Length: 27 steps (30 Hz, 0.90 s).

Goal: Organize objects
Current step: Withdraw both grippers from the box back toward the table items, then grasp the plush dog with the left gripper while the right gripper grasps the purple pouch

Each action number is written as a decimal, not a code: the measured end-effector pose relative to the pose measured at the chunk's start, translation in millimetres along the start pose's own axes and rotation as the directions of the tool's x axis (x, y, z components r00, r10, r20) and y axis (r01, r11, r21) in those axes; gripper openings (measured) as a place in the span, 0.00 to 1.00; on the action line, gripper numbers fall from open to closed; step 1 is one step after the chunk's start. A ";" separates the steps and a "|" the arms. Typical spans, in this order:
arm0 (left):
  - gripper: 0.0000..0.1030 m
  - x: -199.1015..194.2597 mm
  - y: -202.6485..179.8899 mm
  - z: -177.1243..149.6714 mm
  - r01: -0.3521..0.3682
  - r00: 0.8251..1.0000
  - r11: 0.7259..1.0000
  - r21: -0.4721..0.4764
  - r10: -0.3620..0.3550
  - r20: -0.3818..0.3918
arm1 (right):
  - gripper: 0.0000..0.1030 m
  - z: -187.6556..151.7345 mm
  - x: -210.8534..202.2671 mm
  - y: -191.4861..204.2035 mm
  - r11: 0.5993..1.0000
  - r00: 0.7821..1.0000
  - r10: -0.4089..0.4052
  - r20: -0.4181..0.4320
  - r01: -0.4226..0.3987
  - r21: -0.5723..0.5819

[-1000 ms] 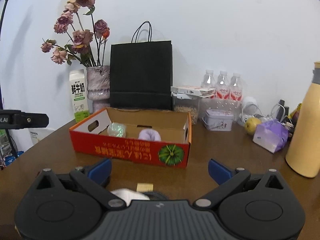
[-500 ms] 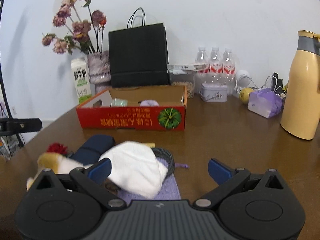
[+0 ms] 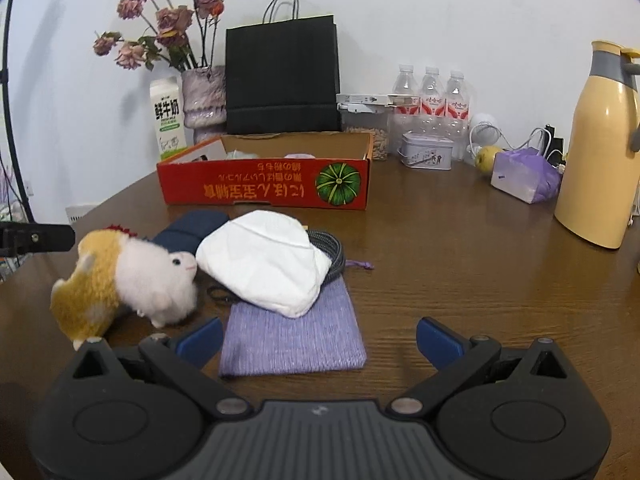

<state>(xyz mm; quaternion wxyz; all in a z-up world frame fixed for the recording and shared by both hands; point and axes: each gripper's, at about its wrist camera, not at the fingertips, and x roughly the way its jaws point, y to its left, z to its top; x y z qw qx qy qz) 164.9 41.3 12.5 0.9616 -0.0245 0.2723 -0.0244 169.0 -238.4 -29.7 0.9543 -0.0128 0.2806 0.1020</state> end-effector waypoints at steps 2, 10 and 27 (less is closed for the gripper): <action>1.00 3.7 -1.4 -4.1 -0.001 1.000 1.000 0.005 0.001 -0.023 | 1.00 -1.4 -1.0 0.2 1.000 1.000 0.003 -0.001 -0.003 -0.011; 1.00 25.2 -15.9 -19.7 0.008 0.995 1.000 0.017 -0.007 -0.096 | 1.00 -4.9 -0.7 -1.7 0.999 1.000 0.015 -0.021 -0.015 -0.042; 0.52 49.4 -39.4 -39.3 -0.012 0.994 0.999 0.039 0.016 -0.108 | 1.00 -8.6 0.6 -5.7 0.994 0.995 0.078 -0.064 -0.083 -0.076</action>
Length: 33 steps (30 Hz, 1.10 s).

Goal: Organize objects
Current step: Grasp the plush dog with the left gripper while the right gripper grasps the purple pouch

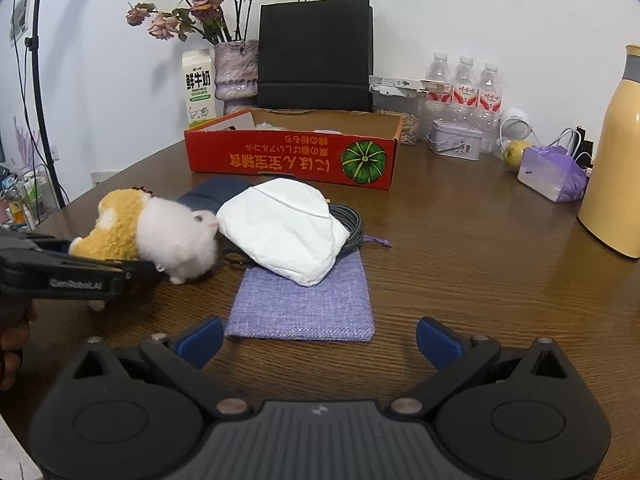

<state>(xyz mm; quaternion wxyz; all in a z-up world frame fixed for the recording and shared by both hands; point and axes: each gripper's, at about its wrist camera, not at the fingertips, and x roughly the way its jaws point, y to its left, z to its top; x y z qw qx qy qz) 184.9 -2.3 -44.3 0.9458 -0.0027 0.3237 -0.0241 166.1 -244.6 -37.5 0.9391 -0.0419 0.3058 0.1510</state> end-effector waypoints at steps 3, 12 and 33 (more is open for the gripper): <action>0.49 -6.9 0.1 -1.8 0.007 1.000 1.000 -0.003 -0.007 0.022 | 1.00 0.2 1.1 0.9 1.000 1.000 0.005 -0.006 -0.005 -0.005; 0.49 -37.3 11.7 -0.1 -0.020 0.993 0.999 -0.026 0.023 0.116 | 1.00 11.1 22.5 8.0 0.999 0.999 0.014 -0.041 -0.016 -0.038; 0.49 -52.1 33.6 -3.2 -0.003 0.991 0.996 -0.085 0.015 0.135 | 0.65 24.1 59.5 8.4 0.998 0.995 0.052 -0.085 -0.054 -0.029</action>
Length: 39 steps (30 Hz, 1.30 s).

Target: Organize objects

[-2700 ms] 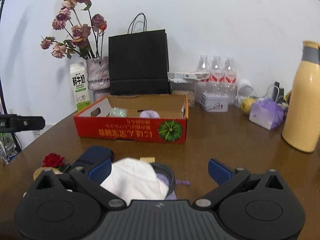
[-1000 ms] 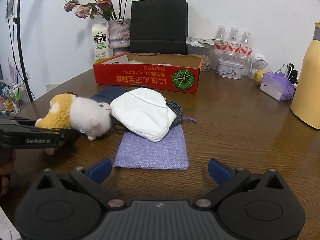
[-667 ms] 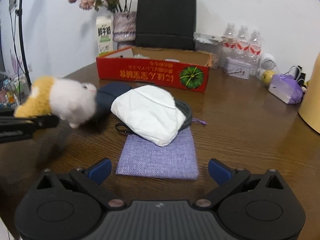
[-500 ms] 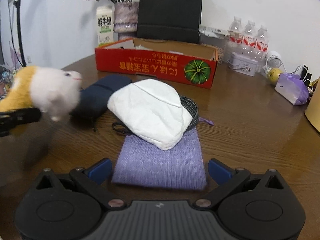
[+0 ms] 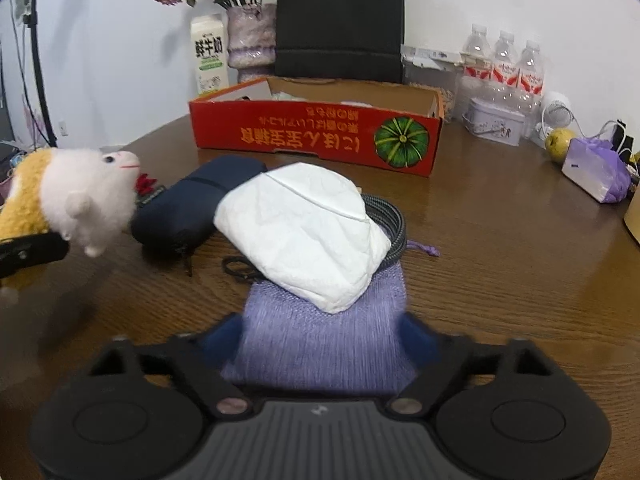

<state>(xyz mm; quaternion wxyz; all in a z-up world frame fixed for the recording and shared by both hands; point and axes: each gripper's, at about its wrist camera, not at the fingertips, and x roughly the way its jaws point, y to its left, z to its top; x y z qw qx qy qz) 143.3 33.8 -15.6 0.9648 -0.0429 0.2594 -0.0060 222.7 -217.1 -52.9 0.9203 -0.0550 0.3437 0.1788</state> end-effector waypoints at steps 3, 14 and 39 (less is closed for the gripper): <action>0.49 -1.0 1.4 -0.2 0.002 1.000 1.000 -0.006 -0.001 0.003 | 0.32 -0.3 -6.2 -0.2 1.000 1.000 0.005 0.007 -0.005 -0.005; 0.49 -7.7 3.0 2.9 0.006 1.000 1.000 -0.009 -0.005 0.027 | 0.06 -1.7 -31.8 9.7 0.999 0.994 -0.011 0.113 0.014 -0.029; 0.49 -19.4 -4.5 25.5 0.023 0.995 1.000 -0.016 -0.021 0.095 | 0.06 24.0 -100.3 20.3 0.999 0.925 -0.010 0.381 0.021 -0.025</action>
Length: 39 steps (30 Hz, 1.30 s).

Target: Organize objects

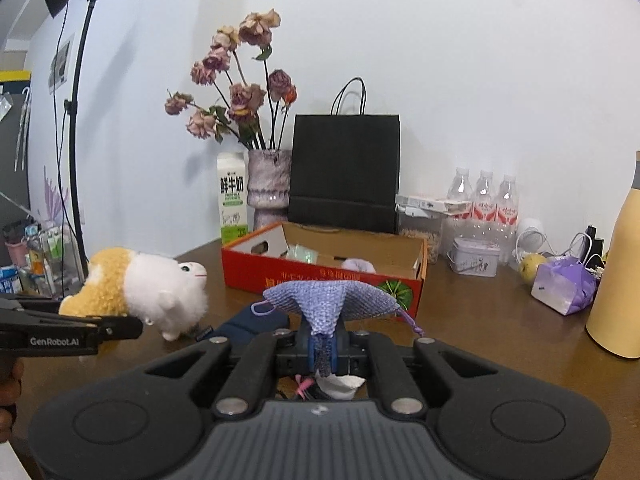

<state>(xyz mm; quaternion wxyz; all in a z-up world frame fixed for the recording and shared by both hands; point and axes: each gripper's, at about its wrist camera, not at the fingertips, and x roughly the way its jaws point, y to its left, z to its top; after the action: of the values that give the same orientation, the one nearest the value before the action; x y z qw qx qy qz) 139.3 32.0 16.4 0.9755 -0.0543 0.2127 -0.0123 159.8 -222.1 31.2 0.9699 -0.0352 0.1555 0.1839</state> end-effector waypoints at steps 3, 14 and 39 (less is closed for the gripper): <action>0.49 -0.2 -3.2 5.0 0.004 1.000 1.000 0.000 -0.004 0.013 | 0.06 2.2 0.9 1.2 1.000 1.000 0.005 0.013 -0.005 0.007; 0.49 14.8 -11.6 24.6 -0.012 1.000 1.000 0.001 0.012 0.029 | 0.06 7.7 18.3 3.1 1.000 1.000 0.007 0.027 -0.008 0.025; 0.49 82.1 -21.3 72.0 -0.019 0.999 1.000 0.014 0.018 0.039 | 0.06 34.9 90.7 1.9 1.000 0.999 -0.007 0.044 0.006 0.030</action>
<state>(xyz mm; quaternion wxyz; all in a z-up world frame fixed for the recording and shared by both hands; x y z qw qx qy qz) 243.9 14.2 49.9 0.9800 -0.0453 0.1939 -0.0039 249.4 -184.6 35.7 0.9742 -0.0172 0.1364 0.1792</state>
